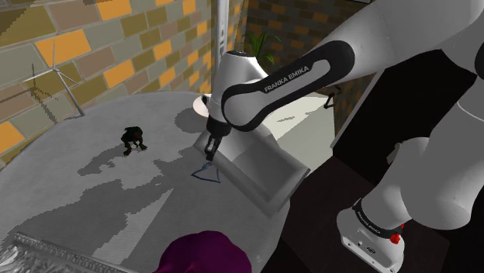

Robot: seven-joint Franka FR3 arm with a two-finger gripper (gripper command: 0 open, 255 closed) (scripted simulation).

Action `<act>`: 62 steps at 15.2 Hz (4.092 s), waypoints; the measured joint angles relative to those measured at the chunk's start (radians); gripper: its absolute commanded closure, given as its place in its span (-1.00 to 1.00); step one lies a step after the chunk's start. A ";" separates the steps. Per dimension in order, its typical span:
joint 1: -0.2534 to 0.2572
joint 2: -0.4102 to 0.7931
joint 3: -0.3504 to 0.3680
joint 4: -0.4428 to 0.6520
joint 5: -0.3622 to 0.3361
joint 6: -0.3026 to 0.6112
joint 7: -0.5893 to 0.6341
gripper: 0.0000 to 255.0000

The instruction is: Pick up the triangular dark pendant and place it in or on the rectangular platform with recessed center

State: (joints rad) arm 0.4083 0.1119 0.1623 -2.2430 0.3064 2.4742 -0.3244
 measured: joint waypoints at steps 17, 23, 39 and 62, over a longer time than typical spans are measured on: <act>-0.116 0.204 0.085 0.066 0.062 0.125 -0.889 -1.00; -0.113 0.223 0.086 0.073 0.058 0.140 -0.886 -1.00; -0.118 0.194 0.081 0.065 0.054 0.105 -0.873 1.00; -0.079 0.191 0.055 -0.004 0.090 0.213 -0.742 -1.00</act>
State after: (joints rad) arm 0.3291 0.3033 0.2175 -2.2465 0.3963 2.6870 -1.0661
